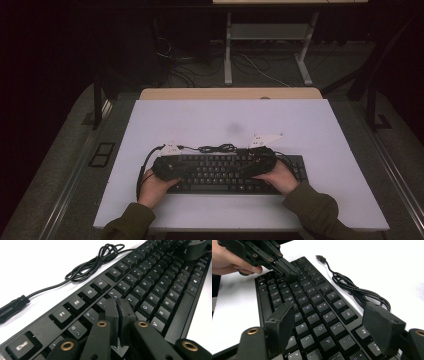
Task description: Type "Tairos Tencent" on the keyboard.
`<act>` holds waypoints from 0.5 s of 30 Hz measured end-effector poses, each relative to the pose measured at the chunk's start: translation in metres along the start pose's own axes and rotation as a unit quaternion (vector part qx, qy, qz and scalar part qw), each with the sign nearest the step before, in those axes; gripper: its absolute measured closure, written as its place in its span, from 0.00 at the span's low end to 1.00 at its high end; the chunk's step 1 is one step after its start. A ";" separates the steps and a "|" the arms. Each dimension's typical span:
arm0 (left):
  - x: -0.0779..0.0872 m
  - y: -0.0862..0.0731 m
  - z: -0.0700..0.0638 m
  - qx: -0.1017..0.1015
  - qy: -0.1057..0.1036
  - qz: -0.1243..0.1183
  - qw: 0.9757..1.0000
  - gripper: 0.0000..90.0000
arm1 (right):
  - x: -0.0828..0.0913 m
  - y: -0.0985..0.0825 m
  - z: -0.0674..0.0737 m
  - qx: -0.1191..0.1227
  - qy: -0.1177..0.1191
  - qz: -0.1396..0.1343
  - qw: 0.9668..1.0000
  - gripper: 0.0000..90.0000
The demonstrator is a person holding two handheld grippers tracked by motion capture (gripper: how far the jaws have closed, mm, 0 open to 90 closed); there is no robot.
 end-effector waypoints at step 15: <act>0.006 0.001 0.000 0.007 0.002 -0.012 1.000 0.75 | 0.000 0.000 0.000 0.000 -0.001 0.002 1.000 0.29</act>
Point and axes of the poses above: each handheld gripper's, and its own axes: x roughly backward along the jaws, y roughly out of its top, z roughly to its left, the point moved 2 cm from there along -x, roughly forward along the jaws, and after that the axes turned 3 degrees about y, right-handed, at the moved point
